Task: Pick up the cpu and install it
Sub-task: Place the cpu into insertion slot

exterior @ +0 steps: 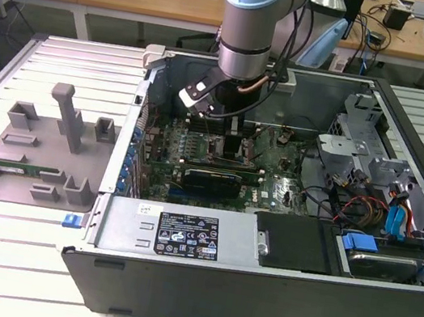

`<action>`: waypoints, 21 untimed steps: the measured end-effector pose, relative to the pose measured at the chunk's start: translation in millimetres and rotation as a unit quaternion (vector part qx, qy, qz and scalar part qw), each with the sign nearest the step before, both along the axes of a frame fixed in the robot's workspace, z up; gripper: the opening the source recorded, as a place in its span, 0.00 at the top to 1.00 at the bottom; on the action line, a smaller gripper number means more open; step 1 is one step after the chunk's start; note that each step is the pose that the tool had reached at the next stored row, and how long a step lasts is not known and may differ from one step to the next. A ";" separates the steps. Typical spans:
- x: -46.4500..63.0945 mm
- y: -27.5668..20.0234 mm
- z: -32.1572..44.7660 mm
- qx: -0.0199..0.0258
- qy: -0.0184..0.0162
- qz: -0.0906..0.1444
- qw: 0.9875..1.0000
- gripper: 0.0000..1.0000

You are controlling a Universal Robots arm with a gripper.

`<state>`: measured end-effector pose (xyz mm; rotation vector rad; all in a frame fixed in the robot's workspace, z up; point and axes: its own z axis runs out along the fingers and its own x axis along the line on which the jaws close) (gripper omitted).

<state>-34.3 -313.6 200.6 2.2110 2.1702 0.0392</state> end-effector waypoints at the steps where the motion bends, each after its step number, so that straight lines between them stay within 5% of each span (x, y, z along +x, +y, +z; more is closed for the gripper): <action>1: 0.0 0.1 -0.7 0.000 0.000 0.000 1.000 0.46; 17: 0.0 0.2 -2.3 0.000 0.000 0.000 1.000 0.46; 21: 0.0 0.2 -2.3 0.000 0.000 0.000 1.000 0.38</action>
